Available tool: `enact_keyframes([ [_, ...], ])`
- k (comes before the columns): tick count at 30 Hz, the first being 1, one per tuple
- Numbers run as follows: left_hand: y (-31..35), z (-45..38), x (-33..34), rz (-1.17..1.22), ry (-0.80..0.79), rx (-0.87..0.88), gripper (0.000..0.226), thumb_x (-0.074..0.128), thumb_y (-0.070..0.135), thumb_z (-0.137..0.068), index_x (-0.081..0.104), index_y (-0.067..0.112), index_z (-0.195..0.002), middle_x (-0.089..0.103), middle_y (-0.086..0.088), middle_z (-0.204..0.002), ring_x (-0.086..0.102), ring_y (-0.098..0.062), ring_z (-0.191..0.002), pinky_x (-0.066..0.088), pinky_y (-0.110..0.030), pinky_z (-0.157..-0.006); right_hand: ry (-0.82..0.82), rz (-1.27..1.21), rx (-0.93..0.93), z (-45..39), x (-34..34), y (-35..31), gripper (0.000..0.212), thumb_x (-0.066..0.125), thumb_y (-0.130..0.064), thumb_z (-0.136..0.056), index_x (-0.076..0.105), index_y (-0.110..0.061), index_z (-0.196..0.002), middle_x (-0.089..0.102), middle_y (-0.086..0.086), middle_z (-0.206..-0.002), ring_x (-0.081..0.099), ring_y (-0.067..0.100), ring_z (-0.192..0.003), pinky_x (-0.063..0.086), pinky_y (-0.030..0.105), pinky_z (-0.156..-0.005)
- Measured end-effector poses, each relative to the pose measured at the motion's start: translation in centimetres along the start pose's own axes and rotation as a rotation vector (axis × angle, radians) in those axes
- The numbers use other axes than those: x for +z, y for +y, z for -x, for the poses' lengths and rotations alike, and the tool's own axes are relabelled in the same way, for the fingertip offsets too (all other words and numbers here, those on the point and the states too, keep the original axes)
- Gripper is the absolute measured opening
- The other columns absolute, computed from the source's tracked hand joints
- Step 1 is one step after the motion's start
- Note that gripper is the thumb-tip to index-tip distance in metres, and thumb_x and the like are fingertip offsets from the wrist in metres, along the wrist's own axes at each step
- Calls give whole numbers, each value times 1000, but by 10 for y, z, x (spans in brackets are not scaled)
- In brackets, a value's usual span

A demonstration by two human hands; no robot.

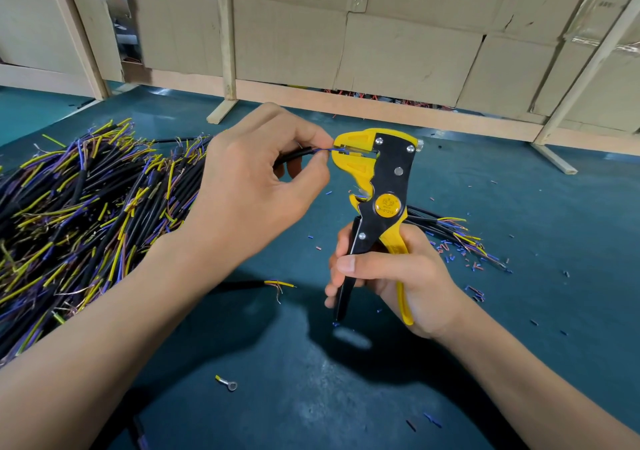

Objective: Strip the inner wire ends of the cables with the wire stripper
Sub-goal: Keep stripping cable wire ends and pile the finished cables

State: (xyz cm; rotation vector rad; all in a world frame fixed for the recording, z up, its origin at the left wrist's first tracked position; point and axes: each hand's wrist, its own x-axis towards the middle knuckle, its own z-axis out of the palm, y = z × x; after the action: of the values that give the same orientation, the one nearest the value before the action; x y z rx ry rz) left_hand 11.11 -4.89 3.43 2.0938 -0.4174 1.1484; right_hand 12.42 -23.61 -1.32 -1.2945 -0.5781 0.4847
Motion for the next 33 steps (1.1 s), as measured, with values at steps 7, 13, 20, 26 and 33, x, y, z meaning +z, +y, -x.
enact_keyframes([
  [7, 2, -4, -4, -81, -29, 36, 8, 71, 7, -83, 73, 8, -91, 49, 15, -79, 47, -15, -60, 38, -12, -63, -1, 46, -21, 0, 0, -1, 14, 65, 3, -78, 69, -11, -78, 60, 15, -70, 63, 33, -63, 56, 46, -64],
  [13, 5, -5, -4, -93, -28, 8, 8, 72, 6, -79, 70, 8, -86, 52, 6, -76, 44, -10, -60, 34, -9, -62, -18, 73, -28, 0, 0, -2, 16, 65, 3, -78, 70, -12, -79, 61, 15, -69, 64, 31, -63, 57, 46, -64],
  [20, 6, -4, -5, -60, -27, -21, 6, 72, 4, -78, 68, 7, -82, 58, -3, -77, 47, 5, -64, 33, -6, -62, -45, 94, -36, 1, -2, 0, 7, 70, -7, -77, 70, -13, -81, 66, 12, -70, 65, 33, -64, 57, 54, -66],
  [26, 8, -3, -3, -63, -24, -38, 5, 64, 2, -76, 65, 6, -79, 56, -1, -75, 45, 3, -62, 33, -7, -62, -44, 120, -46, 1, -3, 3, 6, 71, -11, -77, 70, -13, -83, 68, 11, -71, 67, 33, -65, 50, 70, -69],
  [33, 9, -7, -8, -57, -89, -4, 19, 49, 12, -80, 65, 1, -81, 51, -4, -82, 43, -15, -66, 32, -14, -65, -40, 111, -42, 1, -3, 3, 8, 71, -10, -76, 69, -12, -83, 67, 12, -71, 67, 36, -64, 52, 67, -67],
])
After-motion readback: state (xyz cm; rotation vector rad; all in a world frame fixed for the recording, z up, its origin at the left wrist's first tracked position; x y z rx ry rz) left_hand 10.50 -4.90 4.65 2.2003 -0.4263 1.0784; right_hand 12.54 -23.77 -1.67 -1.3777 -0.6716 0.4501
